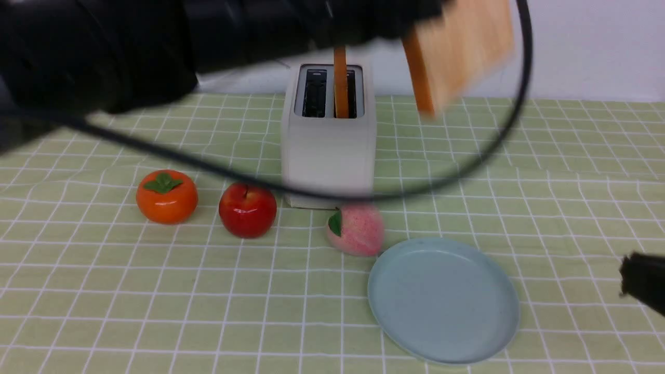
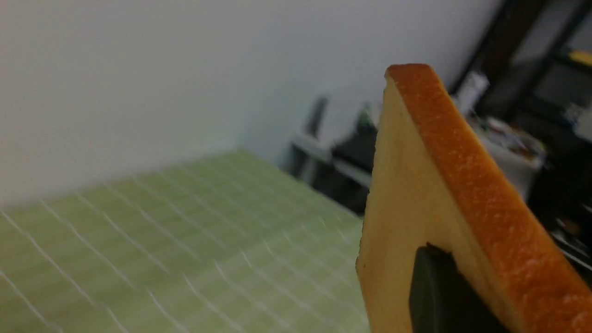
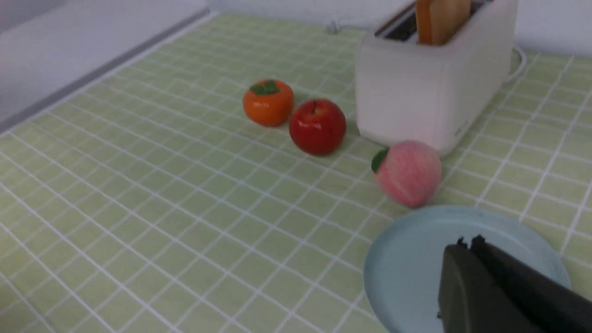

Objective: Take toasted bread from bread machine on green coffee tablecloth place on plate.
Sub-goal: 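Place the slice of bread on the plate with the left gripper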

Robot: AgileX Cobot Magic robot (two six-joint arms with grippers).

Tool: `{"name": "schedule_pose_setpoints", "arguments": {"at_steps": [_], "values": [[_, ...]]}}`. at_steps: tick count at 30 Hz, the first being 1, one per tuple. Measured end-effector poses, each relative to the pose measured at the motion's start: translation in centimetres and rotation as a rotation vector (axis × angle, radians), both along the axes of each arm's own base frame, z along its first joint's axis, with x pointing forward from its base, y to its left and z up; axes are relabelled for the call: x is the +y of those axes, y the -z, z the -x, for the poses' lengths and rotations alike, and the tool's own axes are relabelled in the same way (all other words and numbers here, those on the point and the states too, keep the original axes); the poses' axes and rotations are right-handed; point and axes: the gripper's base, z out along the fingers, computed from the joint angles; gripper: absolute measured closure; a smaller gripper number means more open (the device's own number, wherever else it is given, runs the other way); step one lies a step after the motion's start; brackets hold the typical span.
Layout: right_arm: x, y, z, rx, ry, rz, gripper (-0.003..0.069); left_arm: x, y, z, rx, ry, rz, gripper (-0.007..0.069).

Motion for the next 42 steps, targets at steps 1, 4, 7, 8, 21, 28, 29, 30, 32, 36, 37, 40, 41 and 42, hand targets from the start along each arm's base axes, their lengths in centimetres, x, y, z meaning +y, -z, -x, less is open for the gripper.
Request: {"name": "schedule_pose_setpoints", "arguments": {"at_steps": [1, 4, 7, 8, 21, 28, 29, 30, 32, 36, 37, 40, 41, 42], "values": [[-0.3, 0.2, 0.5, 0.019, 0.021, 0.036, 0.0662, -0.6, 1.9, 0.3, 0.083, 0.039, -0.029, 0.0526], [-1.1, 0.5, 1.7, 0.05, 0.085, 0.077, 0.0661, -2.1, 5.1, 0.7, 0.236, 0.104, -0.076, 0.0526], [-1.8, 0.9, 3.1, 0.082, 0.133, 0.103, 0.0661, -4.1, 8.2, 1.1, 0.339, 0.144, -0.137, 0.0526], [-2.0, 1.0, 3.5, 0.088, 0.144, 0.111, 0.0659, -4.9, 9.2, 1.3, 0.358, 0.151, -0.159, 0.0526], [-2.4, 1.6, 5.9, 0.119, 0.145, 0.135, 0.0659, -7.2, 15.4, -0.1, 0.501, -0.012, -0.206, 0.0526], [-2.4, 1.6, 5.9, 0.119, 0.143, 0.131, 0.0659, -7.5, 17.8, -0.4, 0.572, -0.026, -0.228, 0.0489], [-2.4, 1.6, 5.9, 0.119, 0.143, 0.131, 0.0659, -7.5, 18.0, -0.4, 0.575, -0.028, -0.234, 0.0459], [-2.4, 1.6, 5.9, 0.119, 0.143, 0.131, 0.0659, -7.5, 18.1, -0.4, 0.572, -0.024, -0.239, 0.0426], [-2.4, 1.6, 5.9, 0.118, 0.144, 0.131, 0.0659, -7.6, 18.2, -0.3, 0.575, -0.015, -0.246, 0.0291], [-2.4, 1.6, 5.9, 0.118, 0.144, 0.131, 0.0659, -7.5, 18.0, -0.4, 0.559, -0.028, -0.247, 0.0123], [-2.4, 1.6, 5.9, 0.118, 0.144, 0.131, 0.0659, -7.3, 17.7, -0.5, 0.545, -0.038, -0.247, 0.0079], [-2.4, 1.6, 5.9, 0.118, 0.144, 0.131, 0.0659, -6.5, 16.4, -1.0, 0.479, -0.066, -0.255, -0.0006], [-2.4, 1.6, 5.9, 0.118, 0.144, 0.131, 0.0659, -6.3, 16.1, -1.1, 0.471, -0.071, -0.252, -0.0012], [-2.4, 1.6, 5.9, 0.118, 0.144, 0.131, 0.0659, -5.7, 15.1, -1.4, 0.436, -0.09, -0.247, -0.0023]]}}
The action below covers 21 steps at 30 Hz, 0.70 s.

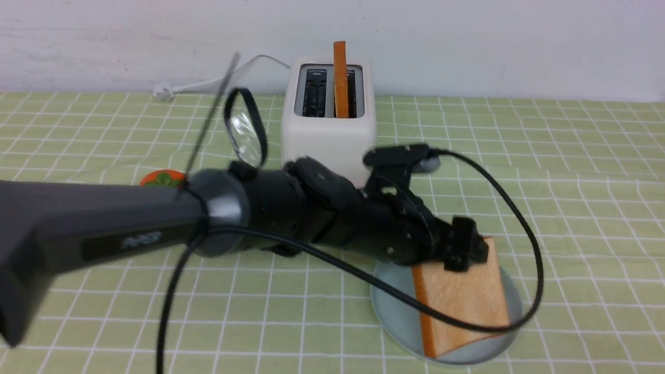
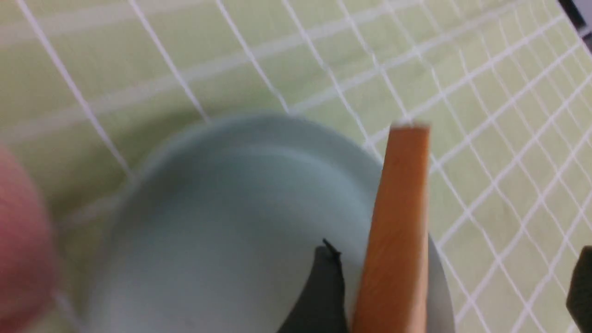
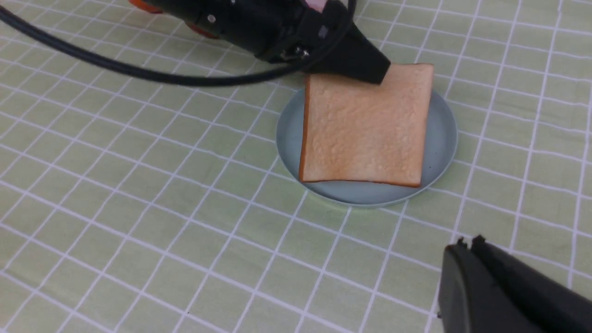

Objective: Take toasted bread from bread machine on green coffee tablecloth place on plate.
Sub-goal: 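Place the slice of bread on the plate with the left gripper, then grasp the toast slice in the toaster and pull it up out of the slot with the right gripper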

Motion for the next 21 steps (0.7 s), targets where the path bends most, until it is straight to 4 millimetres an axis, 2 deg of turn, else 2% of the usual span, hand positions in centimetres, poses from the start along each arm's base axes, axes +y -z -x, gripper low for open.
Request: {"name": "schedule_pose_setpoints", "arguments": {"at_steps": [3, 4, 5, 8, 10, 11, 12, 14, 15, 16, 17, 21], "values": [[0.0, 0.0, 0.0, 0.0, 0.0, 0.0, 0.0658, 1.1, -1.9, -0.3, -0.058, -0.026, 0.012, -0.0022], [0.0, 0.0, 0.0, -0.001, 0.0, 0.0, 0.0659, 1.8, -3.3, -0.4, -0.092, -0.04, 0.022, -0.0011], [0.0, 0.0, 0.0, -0.001, 0.0, 0.0, 0.0659, 2.5, -4.9, -0.3, -0.129, -0.047, 0.038, 0.0005], [0.0, 0.0, -0.1, -0.002, 0.001, 0.0, 0.0659, 3.3, -7.0, 0.3, -0.178, -0.046, 0.059, 0.0062], [0.1, 0.0, -0.5, 0.014, 0.002, 0.0, 0.0659, 4.2, -9.8, 1.6, -0.237, -0.018, 0.083, 0.0188], [0.1, 0.0, -0.6, 0.017, 0.002, 0.001, 0.0659, 4.4, -10.3, 1.9, -0.249, -0.014, 0.086, 0.0201], [0.1, 0.0, -0.9, 0.03, 0.002, -0.001, 0.0659, 4.7, -11.2, 2.6, -0.267, 0.003, 0.093, 0.0258], [0.5, 0.0, -2.4, 0.093, 0.0, -0.006, 0.0659, 6.4, -14.0, 5.3, -0.332, 0.051, 0.105, 0.0519], [0.6, 0.0, -3.1, 0.118, 0.001, -0.005, 0.0659, 7.1, -14.7, 6.3, -0.353, 0.057, 0.111, 0.0575], [0.6, 0.0, -3.1, 0.115, 0.001, -0.005, 0.0659, 7.1, -14.7, 6.3, -0.353, 0.058, 0.11, 0.0586], [0.7, 0.0, -4.2, 0.146, 0.001, 0.0, 0.0659, 8.3, -15.7, 7.9, -0.385, 0.057, 0.122, 0.0638], [1.5, 0.0, -7.7, 0.213, -0.016, -0.001, 0.0659, 11.9, -15.4, 11.8, -0.435, -0.008, 0.126, 0.0638]]}}
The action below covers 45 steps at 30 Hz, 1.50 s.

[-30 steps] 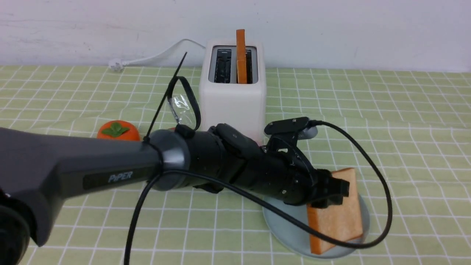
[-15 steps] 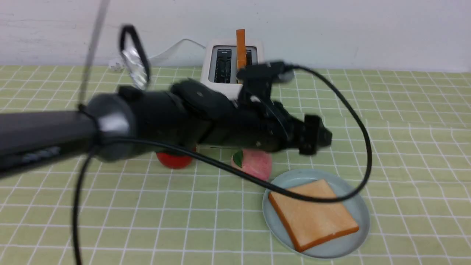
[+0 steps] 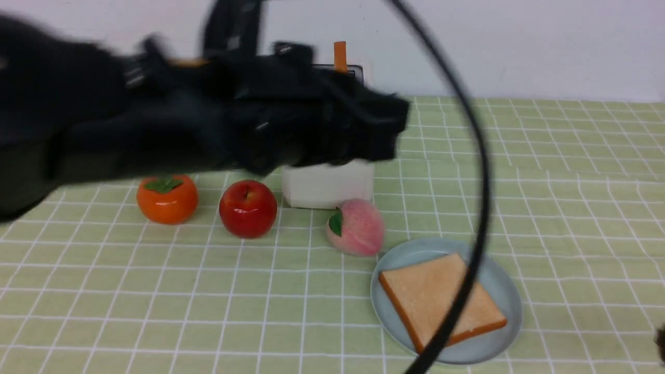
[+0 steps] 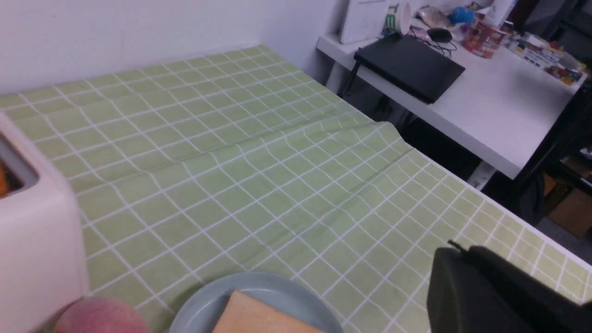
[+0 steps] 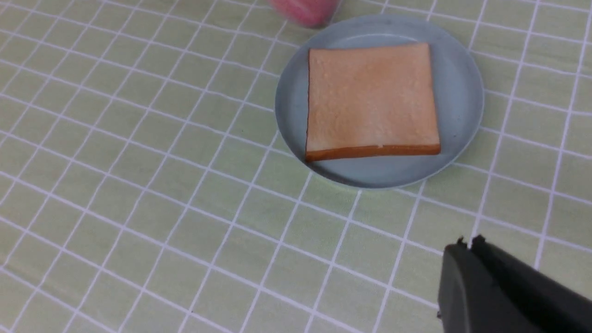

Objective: Take toasted bread from bread machine on green coffee tablecloth place on plate.
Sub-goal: 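Grasp the toast slice in the toaster and pull it up out of the slot with the right gripper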

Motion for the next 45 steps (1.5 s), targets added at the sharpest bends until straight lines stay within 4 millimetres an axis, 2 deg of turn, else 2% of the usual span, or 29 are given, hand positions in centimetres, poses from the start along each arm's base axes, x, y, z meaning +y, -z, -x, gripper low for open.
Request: {"name": "schedule_pose_setpoints", "arguments": {"at_steps": [4, 5, 6, 7, 8, 11, 13, 16, 17, 19, 22, 23, 24, 26, 27, 28, 29, 31, 34, 37, 43, 44, 45], "values": [[0.9, -0.3, -3.0, 0.029, -0.031, -0.037, 0.0659, 2.8, 1.3, 2.8, -0.032, -0.071, 0.015, 0.0638], [1.5, -0.5, -4.8, 0.041, -0.064, -0.052, 0.0659, 4.9, 2.1, 4.8, -0.072, -0.117, 0.036, 0.0638], [1.6, -0.7, -5.0, 0.037, -0.068, -0.063, 0.0659, 4.9, 2.5, 4.9, -0.064, -0.117, 0.027, 0.0638], [2.2, -1.0, -6.8, 0.039, -0.104, -0.072, 0.0659, 6.7, 3.5, 6.7, -0.103, -0.156, 0.04, 0.0638], [2.6, -1.2, -7.4, 0.039, -0.123, -0.081, 0.0659, 7.4, 3.7, 7.4, -0.128, -0.174, 0.056, 0.0638], [4.9, -1.8, -11.1, 0.041, -0.196, -0.084, 0.0659, 10.0, 5.3, 10.0, -0.193, -0.239, 0.102, 0.0638], [5.9, -2.1, -12.6, 0.031, -0.214, -0.081, 0.0657, 10.8, 6.1, 10.8, -0.207, -0.252, 0.119, 0.0638], [9.8, -3.3, -16.9, -0.051, -0.262, -0.073, 0.0641, 12.3, 7.7, 12.6, -0.252, -0.274, 0.161, 0.0638], [10.1, -3.5, -17.5, -0.063, -0.259, -0.075, 0.0636, 12.4, 7.9, 12.6, -0.252, -0.274, 0.158, 0.0638], [12.2, -4.0, -19.6, -0.116, -0.259, -0.09, 0.0603, 12.7, 8.4, 13.0, -0.269, -0.279, 0.157, 0.0638], [14.8, -4.4, -24.0, -0.216, -0.206, -0.125, 0.048, 12.9, 9.0, 12.9, -0.284, -0.3, 0.136, 0.0638], [15.0, -4.1, -24.5, -0.212, -0.201, -0.124, 0.047, 12.9, 9.0, 12.9, -0.284, -0.301, 0.137, 0.0638], [15.7, -4.1, -26.3, -0.25, -0.17, -0.141, 0.0384, 12.9, 9.0, 12.9, -0.286, -0.305, 0.136, 0.0638], [16.5, -3.3, -28.5, -0.268, -0.144, -0.148, 0.0268, 13.0, 9.0, 12.9, -0.287, -0.308, 0.137, 0.0638], [16.9, -2.8, -29.4, -0.271, -0.135, -0.149, 0.0214, 13.0, 9.0, 12.9, -0.286, -0.31, 0.137, 0.0638], [17.0, -2.7, -29.6, -0.271, -0.133, -0.15, 0.0204, 13.0, 9.0, 12.9, -0.287, -0.311, 0.137, 0.0638], [17.5, -1.7, -30.8, -0.272, -0.124, -0.145, 0.0141, 13.0, 9.0, 12.9, -0.288, -0.312, 0.137, 0.0638], [17.9, -0.7, -32.2, -0.29, -0.111, -0.129, 0.0089, 13.0, 9.0, 12.9, -0.288, -0.312, 0.137, 0.0638], [18.2, 0.6, -33.6, -0.324, -0.083, -0.107, 0.0086, 13.0, 9.0, 12.9, -0.289, -0.312, 0.136, 0.0638], [18.4, 2.5, -34.6, -0.324, -0.063, -0.088, 0.014, 13.0, 9.1, 12.9, -0.288, -0.311, 0.135, 0.0638], [18.6, 4.1, -35.2, -0.312, -0.053, -0.076, 0.0348, 13.0, 9.1, 12.9, -0.285, -0.312, 0.138, 0.0638], [18.6, 4.1, -35.2, -0.312, -0.052, -0.076, 0.0356, 13.0, 9.1, 12.9, -0.285, -0.312, 0.138, 0.0638], [18.6, 4.1, -35.3, -0.316, -0.049, -0.077, 0.0418, 13.0, 9.1, 12.9, -0.284, -0.312, 0.139, 0.0638]]}}
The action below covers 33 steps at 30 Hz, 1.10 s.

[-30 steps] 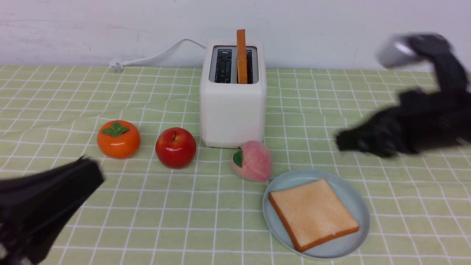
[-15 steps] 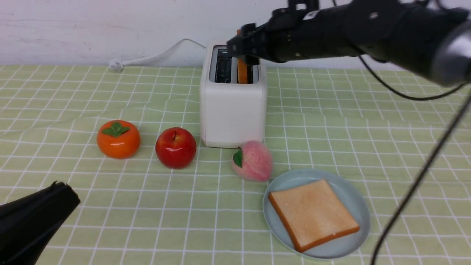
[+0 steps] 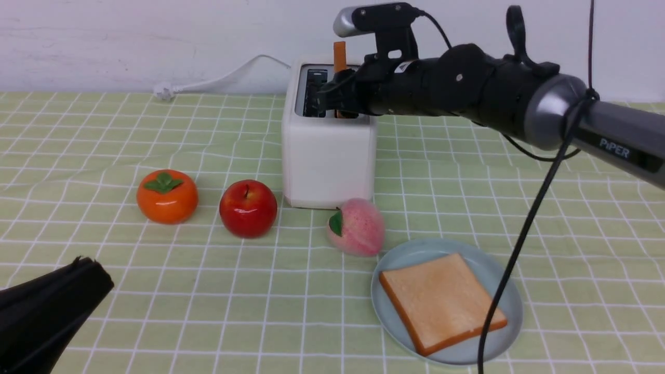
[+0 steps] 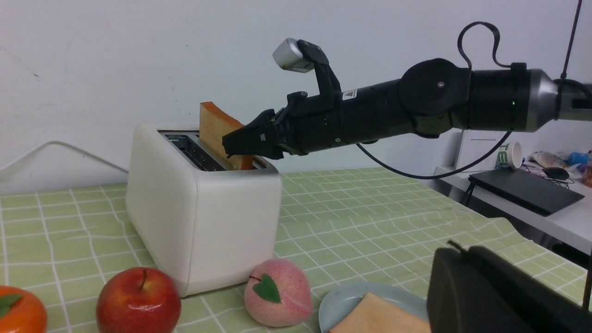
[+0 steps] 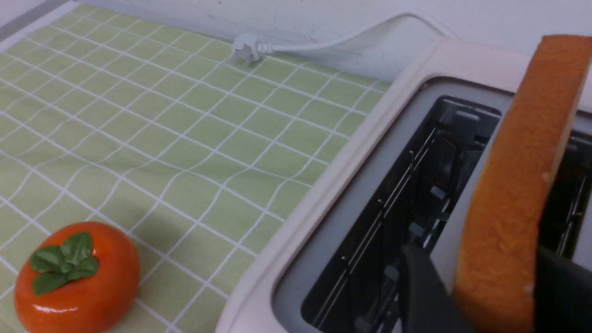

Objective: Take toasted bread from bread machine on green coffee tablecloth place on plate.
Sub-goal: 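Grasp the toast slice in the toaster and pull it up out of the slot with the right gripper, then place the held slice of bread on top of the slice on the plate with the right gripper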

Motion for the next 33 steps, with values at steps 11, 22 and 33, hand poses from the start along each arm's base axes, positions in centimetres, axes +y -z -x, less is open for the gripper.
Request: {"name": "schedule_pose_setpoints", "arguments": {"at_steps": [11, 22, 33], "values": [[-0.3, -1.8, 0.3, -0.05, 0.012, -0.017, 0.0552, 0.0, 0.0, 0.0, 0.001, 0.0, 0.002, 0.0638], [-3.5, -16.3, 9.5, -0.176, -0.135, -0.051, 0.0552, 0.0, 0.3, 0.0, 0.008, -0.002, -0.003, 0.0638], [-11.8, -17.6, 19.0, 0.152, -0.13, 0.073, 0.0552, -0.1, 6.1, -0.2, 0.244, -0.001, 0.035, 0.0638]]}}
